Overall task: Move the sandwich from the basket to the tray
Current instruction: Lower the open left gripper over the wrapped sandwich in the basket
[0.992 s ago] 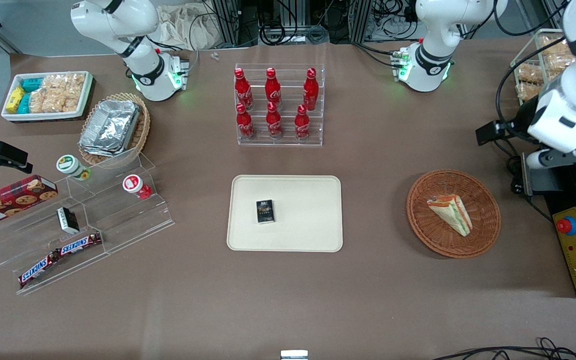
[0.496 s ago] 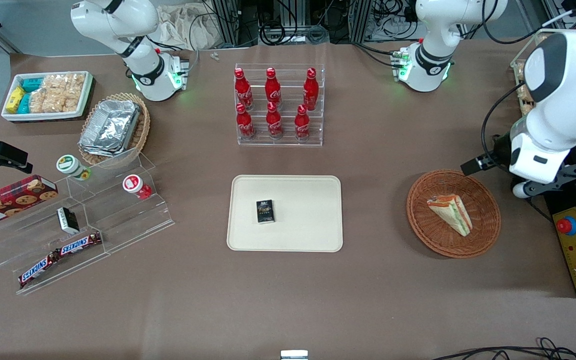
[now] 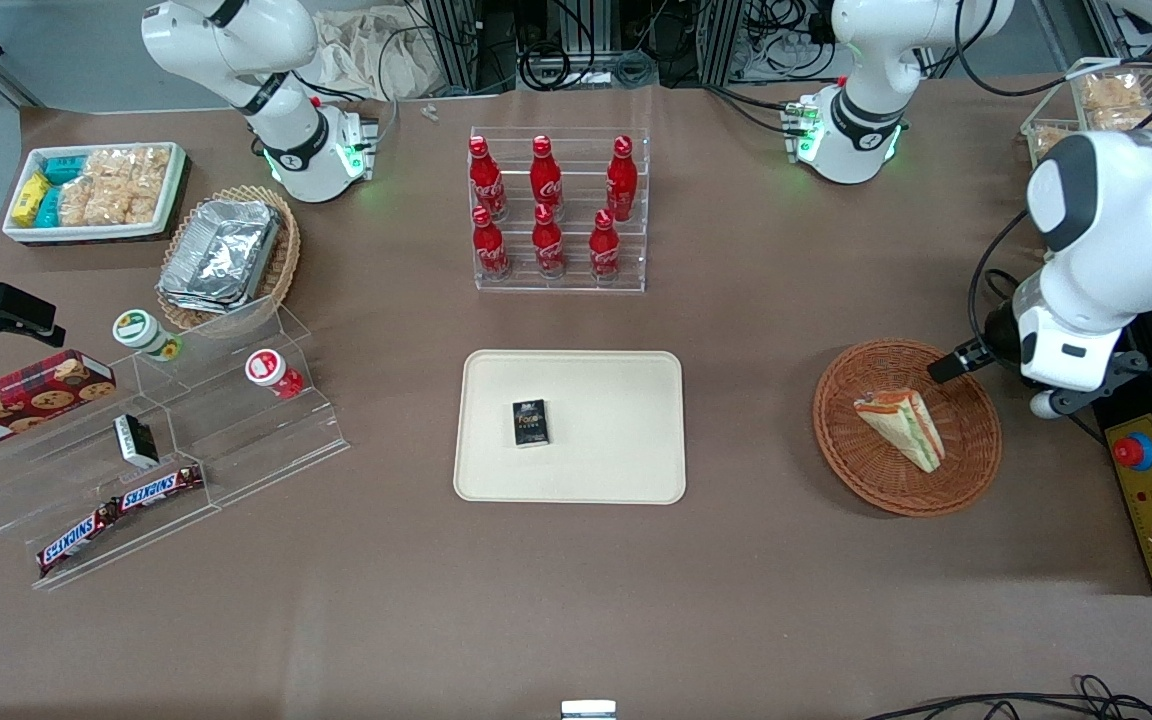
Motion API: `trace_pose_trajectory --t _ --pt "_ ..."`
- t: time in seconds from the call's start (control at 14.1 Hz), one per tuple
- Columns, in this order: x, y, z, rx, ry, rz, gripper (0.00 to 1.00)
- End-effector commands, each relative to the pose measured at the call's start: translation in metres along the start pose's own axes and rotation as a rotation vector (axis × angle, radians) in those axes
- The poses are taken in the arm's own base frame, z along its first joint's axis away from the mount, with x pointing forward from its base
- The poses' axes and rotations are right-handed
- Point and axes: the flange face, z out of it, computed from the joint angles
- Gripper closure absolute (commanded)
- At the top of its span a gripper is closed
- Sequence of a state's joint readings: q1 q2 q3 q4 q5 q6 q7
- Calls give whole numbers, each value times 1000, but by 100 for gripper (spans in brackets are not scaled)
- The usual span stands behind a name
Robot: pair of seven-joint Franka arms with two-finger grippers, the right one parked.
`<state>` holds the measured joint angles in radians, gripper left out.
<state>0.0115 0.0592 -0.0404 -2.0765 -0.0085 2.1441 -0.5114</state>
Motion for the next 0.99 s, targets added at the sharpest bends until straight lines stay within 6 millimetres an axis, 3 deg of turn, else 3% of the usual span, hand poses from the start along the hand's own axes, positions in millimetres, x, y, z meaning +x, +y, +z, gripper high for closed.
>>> trace_pose_trajectory --t 0.0,0.43,0.92 --pt "7 7 35 -4 9 -76 1" --pt "3 4 115 -15 21 -200 1" --pt "5 5 154 -18 15 -224 1"
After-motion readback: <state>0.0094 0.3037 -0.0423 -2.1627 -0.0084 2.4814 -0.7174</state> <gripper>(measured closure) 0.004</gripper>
